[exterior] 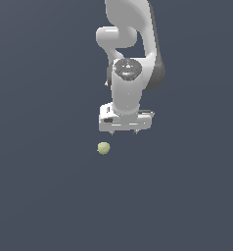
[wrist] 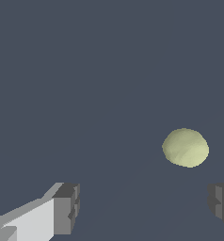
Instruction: Pick up the object and move it to a goal position.
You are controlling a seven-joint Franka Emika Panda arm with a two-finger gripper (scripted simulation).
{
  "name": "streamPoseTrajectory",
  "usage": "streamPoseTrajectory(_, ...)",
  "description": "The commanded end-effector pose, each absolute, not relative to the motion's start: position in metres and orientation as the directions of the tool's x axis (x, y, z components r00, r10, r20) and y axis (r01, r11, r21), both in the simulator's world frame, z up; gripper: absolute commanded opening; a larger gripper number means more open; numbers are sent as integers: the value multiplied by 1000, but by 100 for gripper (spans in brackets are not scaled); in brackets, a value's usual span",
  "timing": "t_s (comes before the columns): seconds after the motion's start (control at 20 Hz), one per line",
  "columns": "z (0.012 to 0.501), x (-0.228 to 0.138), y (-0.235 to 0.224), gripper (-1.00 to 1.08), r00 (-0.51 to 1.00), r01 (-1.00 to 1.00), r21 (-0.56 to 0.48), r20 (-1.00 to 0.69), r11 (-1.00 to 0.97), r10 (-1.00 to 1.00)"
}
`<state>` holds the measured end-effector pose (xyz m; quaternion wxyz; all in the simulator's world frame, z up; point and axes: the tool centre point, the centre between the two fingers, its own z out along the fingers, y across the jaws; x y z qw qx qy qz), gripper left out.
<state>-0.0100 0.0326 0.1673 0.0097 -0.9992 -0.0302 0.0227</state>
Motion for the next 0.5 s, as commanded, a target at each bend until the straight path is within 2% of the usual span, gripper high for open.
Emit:
streamPoseTrajectory(0.0,167,-10,32,100,997,56,-21,-46,-998,57)
streamPoseTrajectory(0.45,159,-9,25,100,998,-48,-20,-45,-999,-47)
